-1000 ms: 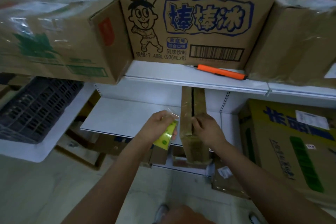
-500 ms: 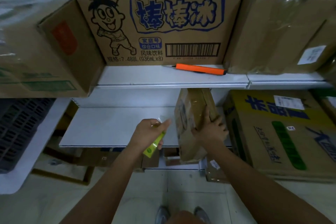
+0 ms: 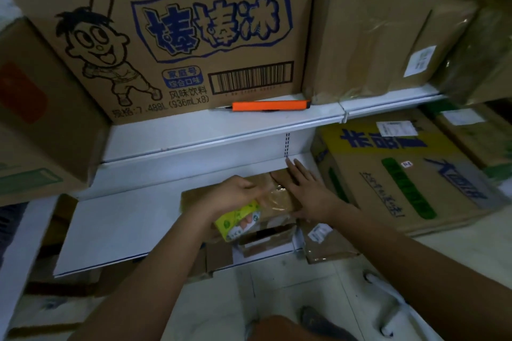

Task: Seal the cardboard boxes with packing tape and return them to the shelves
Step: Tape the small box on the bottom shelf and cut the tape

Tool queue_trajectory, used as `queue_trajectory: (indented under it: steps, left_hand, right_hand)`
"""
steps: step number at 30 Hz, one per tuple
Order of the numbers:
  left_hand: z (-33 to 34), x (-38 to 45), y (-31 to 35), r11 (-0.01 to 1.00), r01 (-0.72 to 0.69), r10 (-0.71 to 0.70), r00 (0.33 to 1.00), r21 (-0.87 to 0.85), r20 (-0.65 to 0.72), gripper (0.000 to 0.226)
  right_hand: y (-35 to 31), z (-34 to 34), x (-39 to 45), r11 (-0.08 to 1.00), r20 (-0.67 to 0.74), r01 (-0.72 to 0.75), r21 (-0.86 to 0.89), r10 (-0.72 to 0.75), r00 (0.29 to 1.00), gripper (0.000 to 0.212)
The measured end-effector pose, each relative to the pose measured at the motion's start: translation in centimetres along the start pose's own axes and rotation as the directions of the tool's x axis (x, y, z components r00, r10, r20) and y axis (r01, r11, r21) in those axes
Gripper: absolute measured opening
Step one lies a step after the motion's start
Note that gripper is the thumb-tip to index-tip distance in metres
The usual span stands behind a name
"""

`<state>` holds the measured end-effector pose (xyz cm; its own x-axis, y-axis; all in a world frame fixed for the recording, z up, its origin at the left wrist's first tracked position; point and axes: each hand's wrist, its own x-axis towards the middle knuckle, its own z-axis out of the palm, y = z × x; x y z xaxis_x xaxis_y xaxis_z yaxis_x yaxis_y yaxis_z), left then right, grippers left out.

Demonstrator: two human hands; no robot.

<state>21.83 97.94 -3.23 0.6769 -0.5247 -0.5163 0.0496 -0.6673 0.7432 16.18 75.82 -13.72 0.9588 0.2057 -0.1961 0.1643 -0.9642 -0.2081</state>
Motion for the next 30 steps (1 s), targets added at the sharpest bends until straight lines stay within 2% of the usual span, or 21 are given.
queue_trajectory:
  steps: [3,7,11,14,18,21,24,26,28,30]
  left_hand:
    - [0.1,1.8,1.4,0.999,0.005,-0.007,1.0,0.05,0.025,0.058]
    - [0.1,4.0,2.9,0.99,0.039,-0.053,0.994,0.135,0.096,0.06]
    - [0.4,6.0,5.4,0.955,-0.014,-0.012,0.996,0.295,0.087,0.053]
    - [0.6,8.2,5.4,0.889,-0.032,0.018,0.999,0.457,0.034,0.06]
    - [0.4,9.3,5.0,0.913,-0.011,-0.031,0.995,0.409,0.097,0.057]
    - [0.4,9.5,5.2,0.922,0.014,-0.077,0.986,0.386,0.148,0.063]
    - [0.8,9.5,5.4,0.893,0.022,-0.118,0.975,0.45,0.186,0.07]
    - [1.1,9.3,5.6,0.889,0.019,-0.134,0.966,0.458,0.22,0.066]
    - [1.1,9.1,5.8,0.904,0.024,-0.146,0.956,0.426,0.256,0.064]
    - [1.0,8.7,5.8,0.92,0.049,-0.178,0.936,0.388,0.304,0.057]
  right_hand:
    - [0.0,1.2,-0.1,0.984,-0.114,0.013,0.179,0.008,0.993,0.118]
    - [0.2,2.0,-0.4,0.963,-0.208,0.025,0.267,0.033,0.978,0.117]
    - [0.3,1.9,0.0,0.939,-0.212,0.029,0.344,0.047,0.976,0.112]
    - [0.5,1.9,0.1,0.845,-0.237,0.07,0.53,0.068,0.969,0.108]
    - [1.0,2.4,-0.2,0.656,-0.261,0.103,0.748,0.147,0.954,0.089]
    - [-0.2,3.1,-0.2,0.514,-0.332,0.143,0.846,0.297,0.895,0.066]
    - [-1.7,3.6,0.0,0.45,-0.345,0.118,0.885,0.465,0.815,0.042]
    - [-2.3,4.1,0.0,0.419,-0.379,0.138,0.898,0.572,0.727,0.028]
    - [-3.1,4.2,-0.1,0.404,-0.39,0.143,0.903,0.637,0.665,0.03]
    - [-3.7,4.1,0.0,0.367,-0.351,0.117,0.923,0.678,0.646,0.033]
